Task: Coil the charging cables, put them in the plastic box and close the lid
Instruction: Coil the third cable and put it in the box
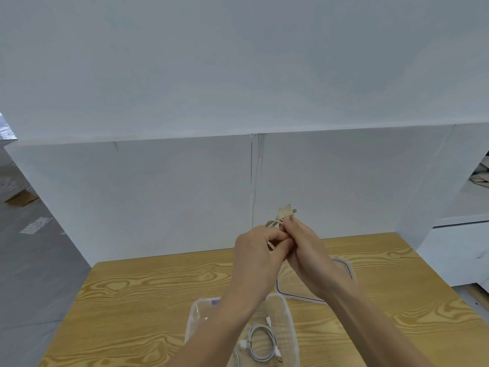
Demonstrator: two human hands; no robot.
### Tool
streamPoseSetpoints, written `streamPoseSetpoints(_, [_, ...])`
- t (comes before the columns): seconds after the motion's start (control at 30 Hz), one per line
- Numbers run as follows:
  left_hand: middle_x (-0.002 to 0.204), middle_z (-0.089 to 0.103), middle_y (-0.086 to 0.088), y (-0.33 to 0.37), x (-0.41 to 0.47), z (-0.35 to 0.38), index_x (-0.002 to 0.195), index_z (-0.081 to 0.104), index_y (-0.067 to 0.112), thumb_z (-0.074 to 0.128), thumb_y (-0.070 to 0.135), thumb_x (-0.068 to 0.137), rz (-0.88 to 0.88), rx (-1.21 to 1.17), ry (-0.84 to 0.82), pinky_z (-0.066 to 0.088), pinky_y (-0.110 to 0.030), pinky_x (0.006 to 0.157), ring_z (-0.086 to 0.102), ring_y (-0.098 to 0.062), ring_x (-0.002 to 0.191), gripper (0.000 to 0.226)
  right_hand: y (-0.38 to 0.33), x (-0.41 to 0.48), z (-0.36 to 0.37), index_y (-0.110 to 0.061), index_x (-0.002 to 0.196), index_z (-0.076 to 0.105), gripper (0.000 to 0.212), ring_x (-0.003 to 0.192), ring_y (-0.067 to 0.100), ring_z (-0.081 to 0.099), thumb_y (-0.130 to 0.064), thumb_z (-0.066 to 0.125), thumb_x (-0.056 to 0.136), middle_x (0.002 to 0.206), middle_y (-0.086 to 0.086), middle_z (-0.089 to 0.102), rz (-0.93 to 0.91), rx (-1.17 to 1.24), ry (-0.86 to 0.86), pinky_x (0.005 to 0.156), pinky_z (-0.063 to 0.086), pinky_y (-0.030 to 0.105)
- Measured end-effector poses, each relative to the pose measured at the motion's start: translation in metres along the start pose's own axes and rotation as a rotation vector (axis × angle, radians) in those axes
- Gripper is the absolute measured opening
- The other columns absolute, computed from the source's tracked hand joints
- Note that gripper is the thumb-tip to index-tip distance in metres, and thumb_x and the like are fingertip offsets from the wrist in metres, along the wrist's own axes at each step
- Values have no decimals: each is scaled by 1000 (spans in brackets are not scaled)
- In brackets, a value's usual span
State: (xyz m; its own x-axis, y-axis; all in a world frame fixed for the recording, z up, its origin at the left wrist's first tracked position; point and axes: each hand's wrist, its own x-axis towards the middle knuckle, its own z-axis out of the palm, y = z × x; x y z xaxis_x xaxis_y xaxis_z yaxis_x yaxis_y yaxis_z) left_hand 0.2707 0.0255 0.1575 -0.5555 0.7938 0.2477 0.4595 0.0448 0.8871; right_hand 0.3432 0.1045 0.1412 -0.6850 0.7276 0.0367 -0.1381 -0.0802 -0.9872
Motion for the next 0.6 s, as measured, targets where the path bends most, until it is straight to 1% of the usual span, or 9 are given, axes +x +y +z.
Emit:
streamPoseSetpoints(0.07, [75,61,10,-2,-3,3,81,73,28,69,21,83,35,50,-2,52,-30,69,59,-9,65,9,-1,1,0,-12,68,42,32,56,10,44,-17,35,99,56,-5,47,6,13,69,65,35,35])
streamPoseSetpoints(0.1, [79,60,11,-2,-6,3,84,71,33,68,22,83,40,42,-10,52,-28,67,59,-10,66,12,-2,1,0,-13,68,41,31,54,9,43,-17,36,99,55,-5,45,7,19,93,63,35,33])
streamPoseSetpoints(0.17, [83,61,9,-6,-13,3,84,66,38,67,22,85,9,-24,-20,49,-20,58,60,-10,60,17,-3,2,-2,-12,68,40,31,54,11,40,-18,36,99,57,-3,41,7,57,135,63,35,33])
streamPoseSetpoints(0.23, [77,65,4,-13,-20,-3,83,67,31,68,18,85,-67,-124,-28,49,-20,54,59,-9,53,13,-6,5,-7,-12,69,41,31,55,14,36,-18,36,100,57,-1,38,16,175,154,61,33,32])
streamPoseSetpoints(0.33, [61,65,2,-24,-31,-14,81,72,16,66,16,86,-141,-215,-120,53,-30,63,60,-9,53,8,-10,10,-16,-12,71,41,31,55,18,35,-18,35,100,58,0,39,-1,429,143,60,32,31])
streamPoseSetpoints(0.4, [62,65,2,-29,-38,-19,83,73,14,61,19,89,-189,-299,-173,52,-26,68,60,-10,57,14,-11,12,-18,-12,71,41,30,56,17,39,-19,34,99,61,1,40,0,574,119,62,34,31])
streamPoseSetpoints(0.5, [67,66,-7,-36,-44,-23,96,69,11,55,16,91,-313,-561,-158,51,-26,66,58,-17,58,16,-11,13,-12,-12,72,41,27,55,16,40,-19,35,98,62,1,39,4,704,90,63,34,30])
streamPoseSetpoints(0.53, [67,64,-10,-37,-45,-22,97,65,7,57,15,88,-383,-691,-141,51,-27,63,56,-19,57,15,-10,13,-9,-13,72,41,27,54,16,39,-19,34,97,62,1,38,6,746,82,63,34,30])
streamPoseSetpoints(0.6, [64,60,-11,-43,-45,-15,89,58,3,62,13,80,-549,-977,-98,50,-28,56,53,-18,52,14,-11,12,-4,-13,72,42,27,51,15,36,-19,33,97,61,-1,35,19,838,49,58,36,28])
